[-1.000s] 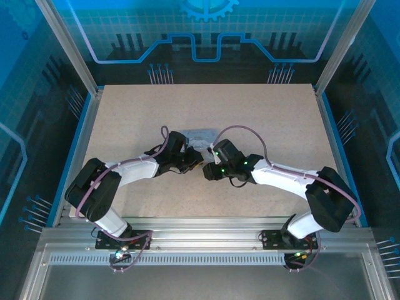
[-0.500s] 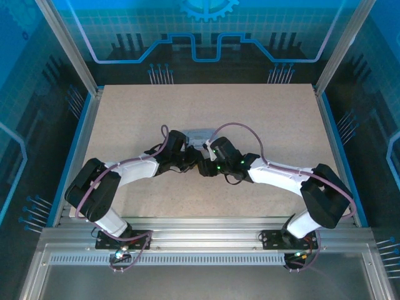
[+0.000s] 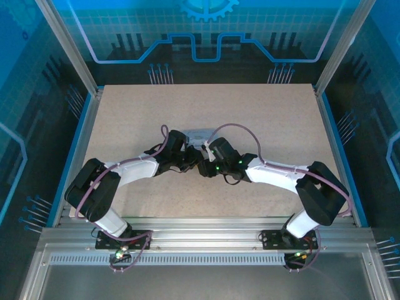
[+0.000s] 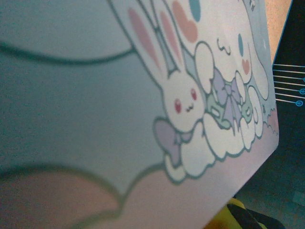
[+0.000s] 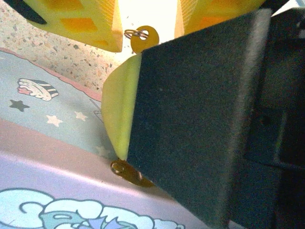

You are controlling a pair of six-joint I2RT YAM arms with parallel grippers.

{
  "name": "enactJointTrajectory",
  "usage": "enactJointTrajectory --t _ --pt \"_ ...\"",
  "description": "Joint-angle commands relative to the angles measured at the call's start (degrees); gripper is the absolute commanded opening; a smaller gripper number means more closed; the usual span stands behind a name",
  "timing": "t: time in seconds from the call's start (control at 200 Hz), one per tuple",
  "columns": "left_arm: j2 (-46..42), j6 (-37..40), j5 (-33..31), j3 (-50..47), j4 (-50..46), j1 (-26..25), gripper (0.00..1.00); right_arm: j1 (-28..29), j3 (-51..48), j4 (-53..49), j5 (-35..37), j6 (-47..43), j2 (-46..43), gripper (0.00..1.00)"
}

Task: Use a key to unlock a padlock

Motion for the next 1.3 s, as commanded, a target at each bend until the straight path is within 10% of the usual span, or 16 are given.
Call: enactJointTrajectory --t 0.0,0.28,1.046,1.296 --pt "-2.08 0.23 2.14 2.02 -0.09 -0.08 0.00 0.33 1.74 0.84 -0.55 -0.86 1.03 0.33" --pt "-1.94 0.73 2.24 1.53 -0.31 0.03 0.00 -1.68 0.61 2.89 -5.65 -0.30 0.38 0.00" --pt "-1.46 1.66 1.18 0.24 -0.17 -0.02 0.07 -5.28 -2.99 7.84 -16.01 1.45 2.02 0.00" --pt "-0.82 1.21 -1.56 -1.83 -0.50 -0.02 0.43 -5.28 -3.78 6.74 -14.73 -0.64 6.35 0.00"
